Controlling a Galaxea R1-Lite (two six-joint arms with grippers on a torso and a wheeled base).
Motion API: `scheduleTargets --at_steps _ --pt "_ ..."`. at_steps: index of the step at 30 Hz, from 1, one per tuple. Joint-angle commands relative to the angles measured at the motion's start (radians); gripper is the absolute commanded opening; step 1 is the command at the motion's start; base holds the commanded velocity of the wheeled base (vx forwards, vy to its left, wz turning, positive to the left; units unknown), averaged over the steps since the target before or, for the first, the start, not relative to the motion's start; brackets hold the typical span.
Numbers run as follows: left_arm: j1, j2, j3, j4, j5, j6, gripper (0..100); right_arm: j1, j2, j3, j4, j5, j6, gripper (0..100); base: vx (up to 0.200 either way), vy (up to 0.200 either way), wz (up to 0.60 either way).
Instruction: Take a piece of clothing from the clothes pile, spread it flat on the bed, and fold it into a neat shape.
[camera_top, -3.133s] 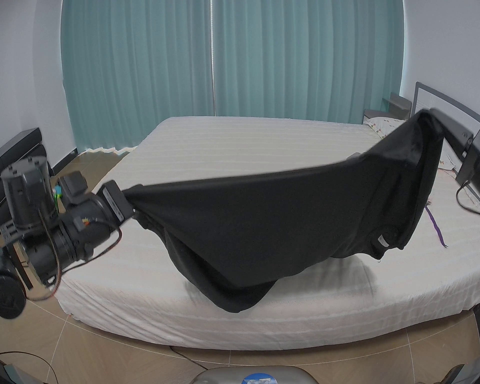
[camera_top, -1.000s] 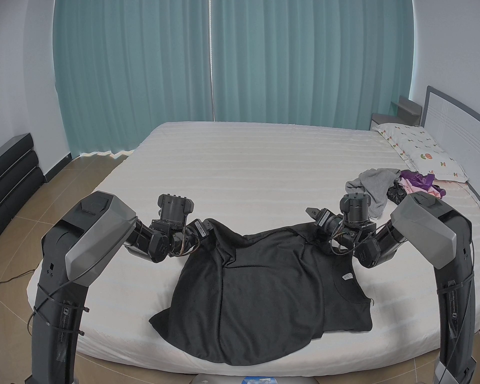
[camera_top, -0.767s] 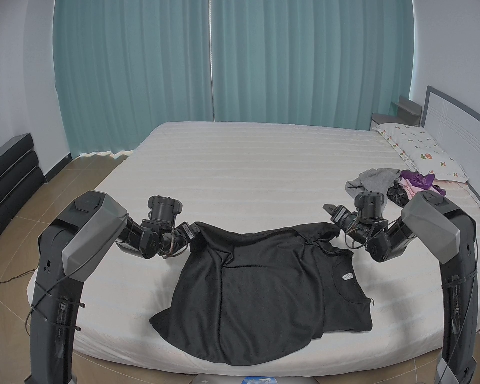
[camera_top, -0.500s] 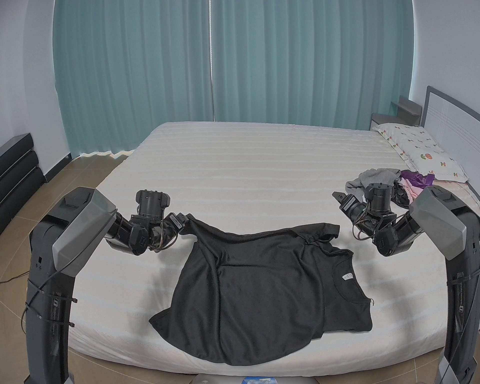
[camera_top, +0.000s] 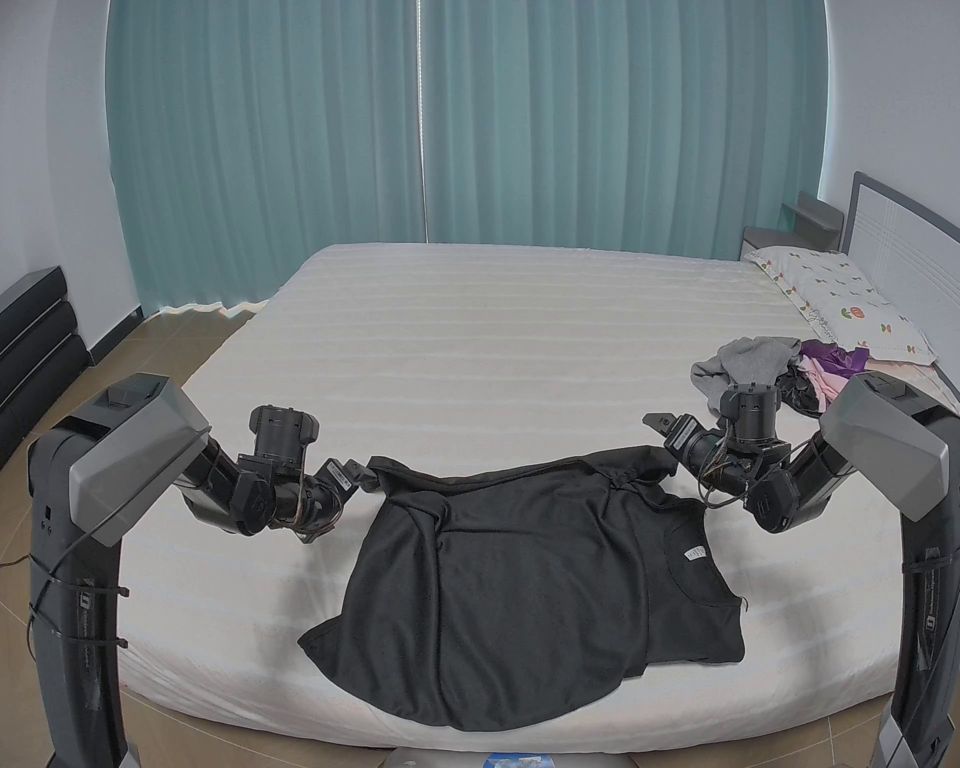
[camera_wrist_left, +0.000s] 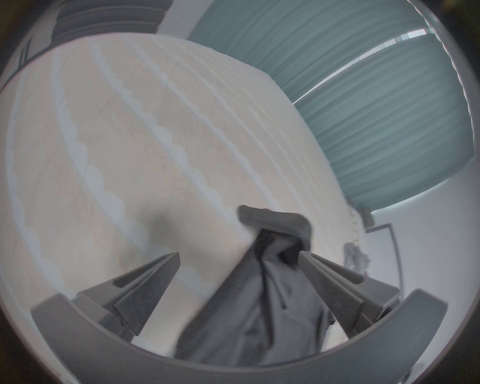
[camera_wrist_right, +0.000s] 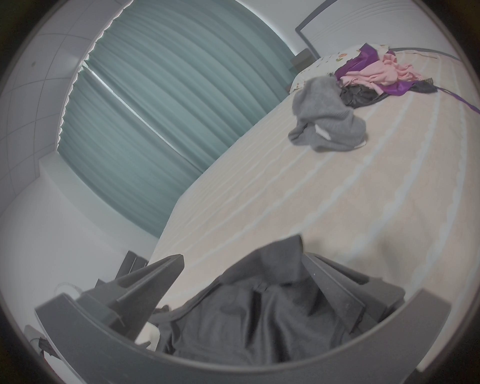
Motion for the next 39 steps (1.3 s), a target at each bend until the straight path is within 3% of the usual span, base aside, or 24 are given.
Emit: scheduleTargets --at_steps 1,2,7,20,29,37,39 --pt "0.016 -0.120 0.099 -0.090 -0.069 -0.115 100 0.066 -0.044 0.046 0.022 0.010 0.000 100 0.000 0.000 0.00" --pt "0.039 -0.148 0.119 -0.120 -0.095 -0.152 100 0.086 -0.049 0.046 0.046 0.010 0.000 100 0.000 0.000 0.00" --pt "0.062 -0.176 0.176 -0.120 -0.099 -0.152 100 0.115 -0.041 0.028 0.086 0.010 0.000 100 0.000 0.000 0.00" --pt "0.059 -0.171 0.313 -0.269 -0.099 -0.157 100 0.113 0.089 -0.186 0.299 -0.004 0.013 100 0.000 0.000 0.00" --pt "0.058 -0.159 0.325 -0.274 -0.095 -0.155 100 0.101 0.189 -0.351 0.411 -0.009 0.010 100 0.000 0.000 0.00" --pt "0.056 -0.157 0.326 -0.274 -0.093 -0.155 100 0.099 0.312 -0.581 0.399 -0.046 0.013 100 0.000 0.000 0.00" --pt "0.056 -0.157 0.326 -0.272 -0.093 -0.155 100 0.093 0.361 -0.695 0.321 -0.087 0.007 100 0.000 0.000 0.00"
